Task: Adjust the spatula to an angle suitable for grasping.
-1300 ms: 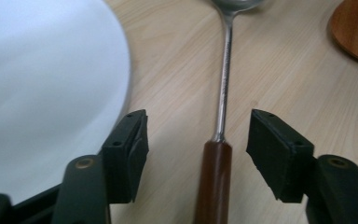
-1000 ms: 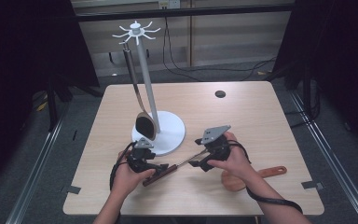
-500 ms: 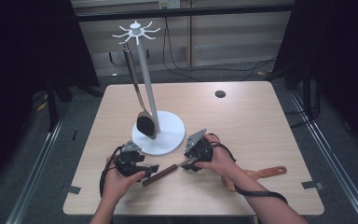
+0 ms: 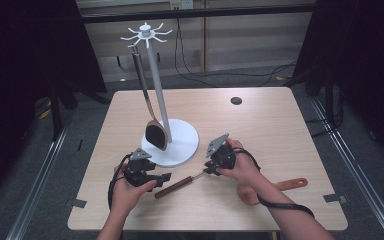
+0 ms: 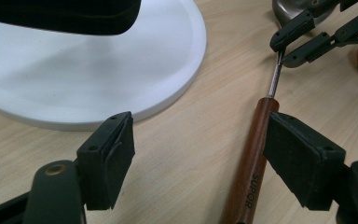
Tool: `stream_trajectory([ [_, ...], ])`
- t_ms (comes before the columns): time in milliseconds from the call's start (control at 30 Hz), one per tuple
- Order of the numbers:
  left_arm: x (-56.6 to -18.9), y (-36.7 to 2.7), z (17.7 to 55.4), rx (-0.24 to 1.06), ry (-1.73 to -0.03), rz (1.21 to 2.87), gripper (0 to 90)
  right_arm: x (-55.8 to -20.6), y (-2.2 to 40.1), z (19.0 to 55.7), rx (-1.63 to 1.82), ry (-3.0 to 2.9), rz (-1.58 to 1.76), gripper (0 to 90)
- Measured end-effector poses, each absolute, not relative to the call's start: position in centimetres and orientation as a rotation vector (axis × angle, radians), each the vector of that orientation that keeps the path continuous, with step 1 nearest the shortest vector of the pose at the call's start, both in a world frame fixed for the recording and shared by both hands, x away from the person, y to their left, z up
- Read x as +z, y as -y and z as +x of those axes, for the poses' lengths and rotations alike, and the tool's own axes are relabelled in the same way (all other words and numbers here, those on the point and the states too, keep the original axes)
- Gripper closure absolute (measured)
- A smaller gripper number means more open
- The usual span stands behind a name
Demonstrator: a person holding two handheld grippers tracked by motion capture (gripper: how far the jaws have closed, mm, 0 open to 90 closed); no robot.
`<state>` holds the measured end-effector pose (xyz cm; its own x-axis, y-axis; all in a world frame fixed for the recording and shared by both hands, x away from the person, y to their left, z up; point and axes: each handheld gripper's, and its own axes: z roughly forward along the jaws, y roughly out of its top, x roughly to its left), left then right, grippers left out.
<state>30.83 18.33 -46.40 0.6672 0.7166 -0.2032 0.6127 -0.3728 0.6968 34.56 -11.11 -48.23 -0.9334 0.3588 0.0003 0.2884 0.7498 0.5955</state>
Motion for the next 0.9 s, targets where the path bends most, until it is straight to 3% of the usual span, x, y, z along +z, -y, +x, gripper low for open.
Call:
stream_trajectory([
  [33,-46.4,-18.3,30.8,0.17,-1.023,2.099,24.8,-48.2,11.1,34.6,0.935,-2.831,0.526,74.1],
  [133,-46.2,-18.5,30.8,0.171,-1.019,2.1,24.7,-48.8,10.6,34.6,0.891,-2.842,0.499,60.9],
  [500,-46.2,-18.7,30.6,0.176,-1.039,2.076,24.5,-48.3,10.8,34.7,0.804,-2.904,0.4,74.5],
  [900,-46.4,-18.0,30.9,0.159,-1.021,2.088,24.4,-48.2,13.2,35.0,0.772,-2.916,0.483,81.5],
])
